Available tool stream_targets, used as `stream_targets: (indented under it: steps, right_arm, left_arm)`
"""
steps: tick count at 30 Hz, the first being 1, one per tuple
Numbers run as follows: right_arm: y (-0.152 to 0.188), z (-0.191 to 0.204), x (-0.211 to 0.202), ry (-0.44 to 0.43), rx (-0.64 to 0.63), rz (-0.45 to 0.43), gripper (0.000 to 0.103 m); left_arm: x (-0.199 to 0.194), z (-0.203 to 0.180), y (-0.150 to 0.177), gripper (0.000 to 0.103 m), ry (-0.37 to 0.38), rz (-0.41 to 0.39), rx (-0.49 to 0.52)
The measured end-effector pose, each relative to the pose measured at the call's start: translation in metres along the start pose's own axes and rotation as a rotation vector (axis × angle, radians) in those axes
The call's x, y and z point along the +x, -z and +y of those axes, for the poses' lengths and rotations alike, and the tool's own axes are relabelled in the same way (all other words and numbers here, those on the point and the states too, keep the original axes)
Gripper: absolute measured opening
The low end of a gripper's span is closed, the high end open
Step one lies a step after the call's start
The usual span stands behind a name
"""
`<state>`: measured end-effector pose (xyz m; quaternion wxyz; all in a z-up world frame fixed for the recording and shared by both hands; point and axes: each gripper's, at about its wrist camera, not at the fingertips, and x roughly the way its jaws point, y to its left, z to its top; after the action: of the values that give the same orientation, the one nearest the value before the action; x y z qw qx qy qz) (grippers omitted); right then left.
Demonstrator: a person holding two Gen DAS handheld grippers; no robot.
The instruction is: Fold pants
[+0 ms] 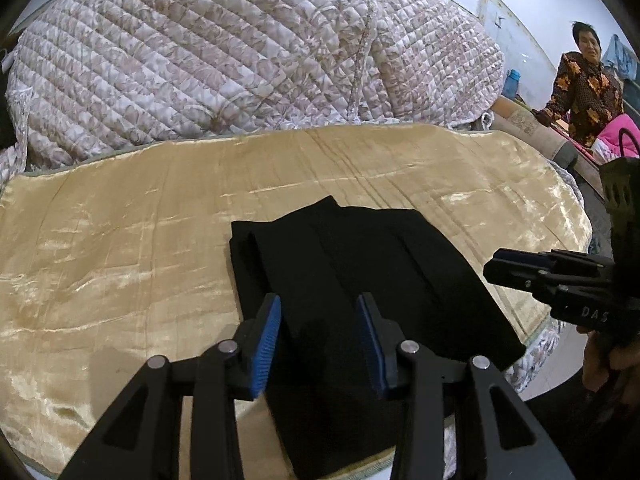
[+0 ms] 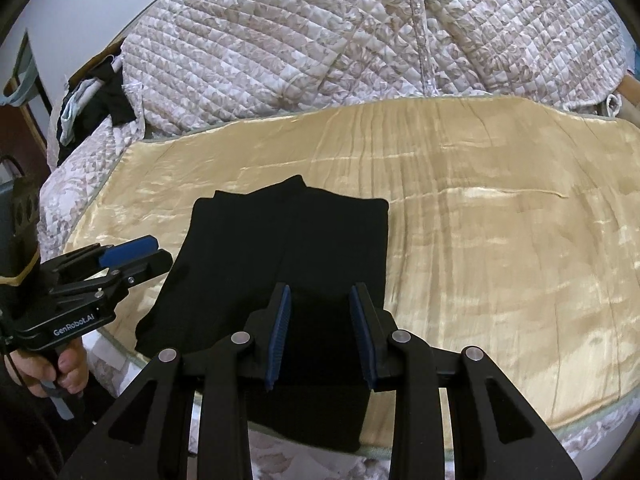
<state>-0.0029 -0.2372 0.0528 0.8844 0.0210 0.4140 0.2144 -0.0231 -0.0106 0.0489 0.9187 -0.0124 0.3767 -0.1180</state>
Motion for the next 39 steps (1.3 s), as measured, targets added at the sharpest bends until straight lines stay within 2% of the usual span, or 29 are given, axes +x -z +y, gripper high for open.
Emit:
stream_targets:
  steps: [9,15,18,27,35,39]
  right_arm:
    - [-0.006,-0.018,0.025,-0.011,0.045,0.024,0.031]
    - [-0.004,-0.022,0.030,-0.026,0.053,0.017,0.032]
    - [-0.004,-0.023,0.032,-0.041,0.071,0.021,0.058]
    - [-0.003,-0.038,0.043,-0.092,0.144,0.052,0.058]
    - [-0.001,-0.042,0.051,-0.135,0.178,0.067,0.058]
    - [0.006,-0.041,0.049,-0.161,0.191,0.075,0.058]
  left_arm:
    - [0.018,0.013,0.004,0.043,-0.009,0.024,-0.033]
    - [0.021,0.014,0.005,0.048,0.000,0.028,-0.043]
    - [0.021,0.015,0.003,0.050,-0.004,0.023,-0.043]
    - [0.028,0.023,0.002,0.052,0.016,0.037,-0.081]
    - [0.032,0.036,0.007,0.055,0.074,0.048,-0.160]
    - [0.034,0.047,0.016,0.061,0.113,0.065,-0.216]
